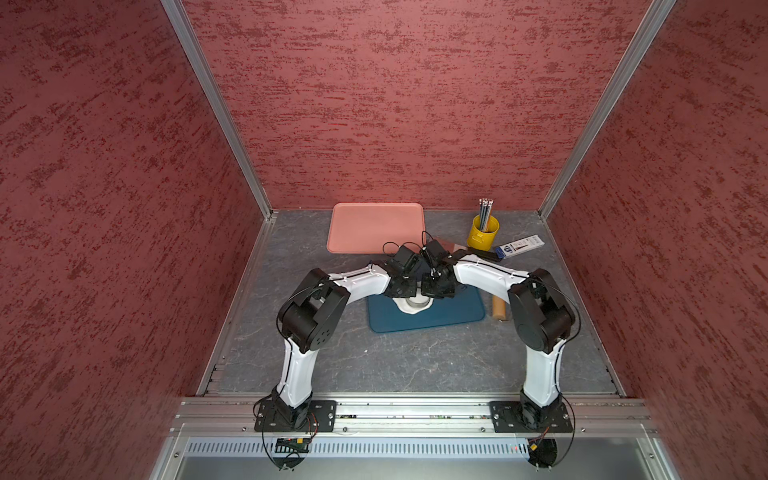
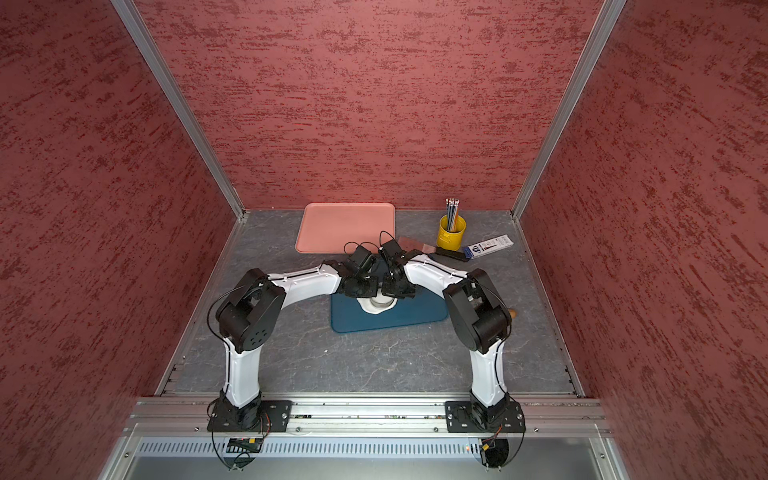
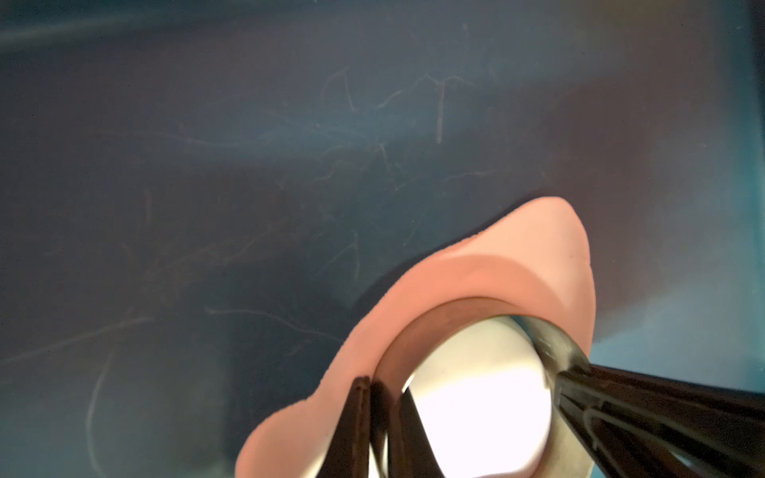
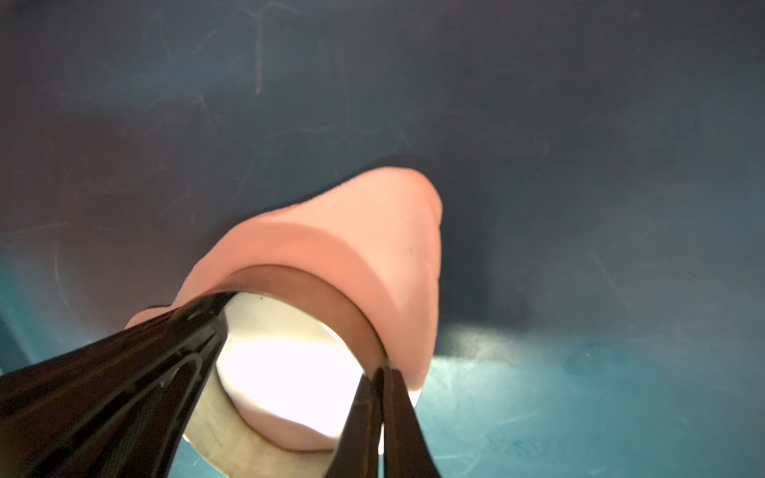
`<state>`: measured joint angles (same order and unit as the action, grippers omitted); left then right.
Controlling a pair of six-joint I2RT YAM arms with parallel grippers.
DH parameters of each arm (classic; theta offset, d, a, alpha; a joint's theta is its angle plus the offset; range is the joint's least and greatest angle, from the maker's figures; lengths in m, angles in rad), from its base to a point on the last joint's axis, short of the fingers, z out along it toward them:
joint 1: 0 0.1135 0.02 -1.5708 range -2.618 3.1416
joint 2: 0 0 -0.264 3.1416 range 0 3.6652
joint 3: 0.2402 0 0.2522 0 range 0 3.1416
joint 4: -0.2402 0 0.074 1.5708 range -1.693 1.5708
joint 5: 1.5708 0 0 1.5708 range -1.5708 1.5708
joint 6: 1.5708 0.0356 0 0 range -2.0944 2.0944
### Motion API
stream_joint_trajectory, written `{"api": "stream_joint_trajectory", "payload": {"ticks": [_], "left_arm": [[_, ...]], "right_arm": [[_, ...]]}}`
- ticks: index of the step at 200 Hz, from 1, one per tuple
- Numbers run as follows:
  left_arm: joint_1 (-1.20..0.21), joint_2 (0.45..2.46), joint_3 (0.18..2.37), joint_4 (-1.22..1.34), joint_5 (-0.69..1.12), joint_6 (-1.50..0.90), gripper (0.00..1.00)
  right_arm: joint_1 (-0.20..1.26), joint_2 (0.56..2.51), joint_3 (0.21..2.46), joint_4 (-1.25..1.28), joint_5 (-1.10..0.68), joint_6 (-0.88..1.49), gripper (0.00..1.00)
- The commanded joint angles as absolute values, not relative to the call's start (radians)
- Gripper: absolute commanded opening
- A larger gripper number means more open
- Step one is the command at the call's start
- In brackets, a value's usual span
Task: Roll out the dumpling wrappers from the dough
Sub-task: Press the dumpling wrapper on the work surface.
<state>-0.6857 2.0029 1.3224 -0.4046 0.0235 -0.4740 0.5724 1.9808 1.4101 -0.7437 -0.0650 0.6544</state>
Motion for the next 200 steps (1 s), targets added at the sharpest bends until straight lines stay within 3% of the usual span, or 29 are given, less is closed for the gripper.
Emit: {"api": "stream_joint_trajectory", "payload": {"ticks": [1,23,86,142,172,200], "left_arm": [[-0.727,1.981,1.274,-0.256,0.045,-0.561,0.00],[-0.743,1.950,1.244,-0.232,0.043,-0.589,0.00],[-0.684,1.962,1.347,-0.287,-0.001,-0.525,0.00],[-0.681,1.940,1.359,-0.324,-0.037,-0.501,0.00],[-0.680,1.917,1.335,-0.329,-0.041,-0.495,0.00],[-0.685,1.888,1.310,-0.310,-0.042,-0.497,0.00]], "right_arm": [[0.555,2.042,1.496,-0.783,0.012,0.603,0.00],[0.550,2.059,1.564,-0.845,0.098,0.546,0.00],[0.571,1.959,1.461,-0.804,-0.086,0.567,0.00],[0.561,1.955,1.500,-0.841,-0.015,0.560,0.00],[0.566,1.977,1.456,-0.800,-0.160,0.578,0.00],[0.592,1.959,1.437,-0.789,-0.103,0.594,0.00]]}}
